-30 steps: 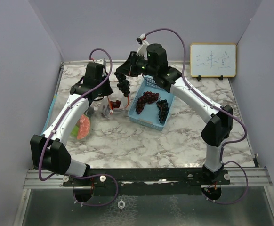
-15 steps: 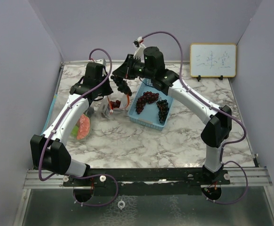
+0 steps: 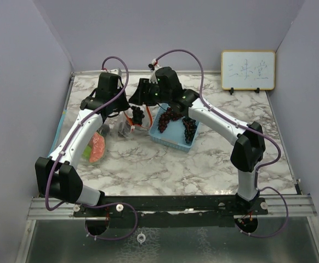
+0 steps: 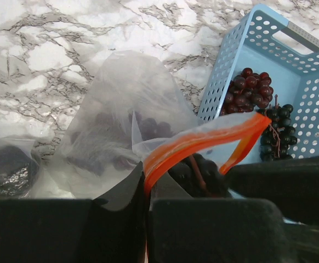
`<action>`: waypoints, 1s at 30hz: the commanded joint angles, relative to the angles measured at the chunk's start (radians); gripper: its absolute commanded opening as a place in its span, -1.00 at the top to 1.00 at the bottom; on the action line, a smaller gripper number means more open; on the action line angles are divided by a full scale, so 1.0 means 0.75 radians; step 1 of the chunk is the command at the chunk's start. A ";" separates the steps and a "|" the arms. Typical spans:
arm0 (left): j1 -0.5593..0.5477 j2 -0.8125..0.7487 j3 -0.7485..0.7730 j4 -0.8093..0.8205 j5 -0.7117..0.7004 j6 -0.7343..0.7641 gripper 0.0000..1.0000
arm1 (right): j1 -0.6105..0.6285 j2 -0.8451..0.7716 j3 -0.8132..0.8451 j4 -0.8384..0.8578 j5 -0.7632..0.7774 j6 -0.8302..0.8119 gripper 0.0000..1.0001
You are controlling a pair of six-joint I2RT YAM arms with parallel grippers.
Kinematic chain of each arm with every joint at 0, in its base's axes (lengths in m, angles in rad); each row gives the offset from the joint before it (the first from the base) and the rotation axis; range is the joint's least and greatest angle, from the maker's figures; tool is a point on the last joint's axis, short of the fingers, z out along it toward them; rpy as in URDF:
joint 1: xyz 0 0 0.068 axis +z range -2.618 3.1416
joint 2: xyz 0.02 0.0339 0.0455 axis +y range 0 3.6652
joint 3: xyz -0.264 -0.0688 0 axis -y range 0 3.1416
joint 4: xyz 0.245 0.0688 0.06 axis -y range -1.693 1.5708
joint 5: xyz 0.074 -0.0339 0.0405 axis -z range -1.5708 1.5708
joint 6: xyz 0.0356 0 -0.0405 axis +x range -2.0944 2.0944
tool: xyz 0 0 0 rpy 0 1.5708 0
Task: Place the food in the zip-top bag and seal the zipper
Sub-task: Place the fake fruit, then pick up the fake fruit from the bin.
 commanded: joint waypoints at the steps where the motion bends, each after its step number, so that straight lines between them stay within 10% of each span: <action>1: 0.000 -0.032 0.013 0.036 0.023 -0.012 1.00 | 0.009 -0.085 0.038 -0.172 0.192 -0.125 -0.13; 9: 0.005 -0.035 0.010 0.031 0.019 -0.006 1.00 | -0.078 -0.183 0.035 -0.463 0.691 -0.198 -0.39; 13: 0.003 -0.031 0.015 0.030 0.030 -0.004 1.00 | -0.238 -0.048 0.117 -0.677 0.658 -0.144 -0.46; 17: 0.005 -0.025 0.013 0.031 0.037 0.001 1.00 | -0.308 0.109 0.163 -0.758 0.632 -0.132 -0.97; 30: 0.010 0.002 0.021 0.030 0.053 0.039 1.00 | -0.330 0.549 0.407 -0.832 0.561 -0.051 -1.00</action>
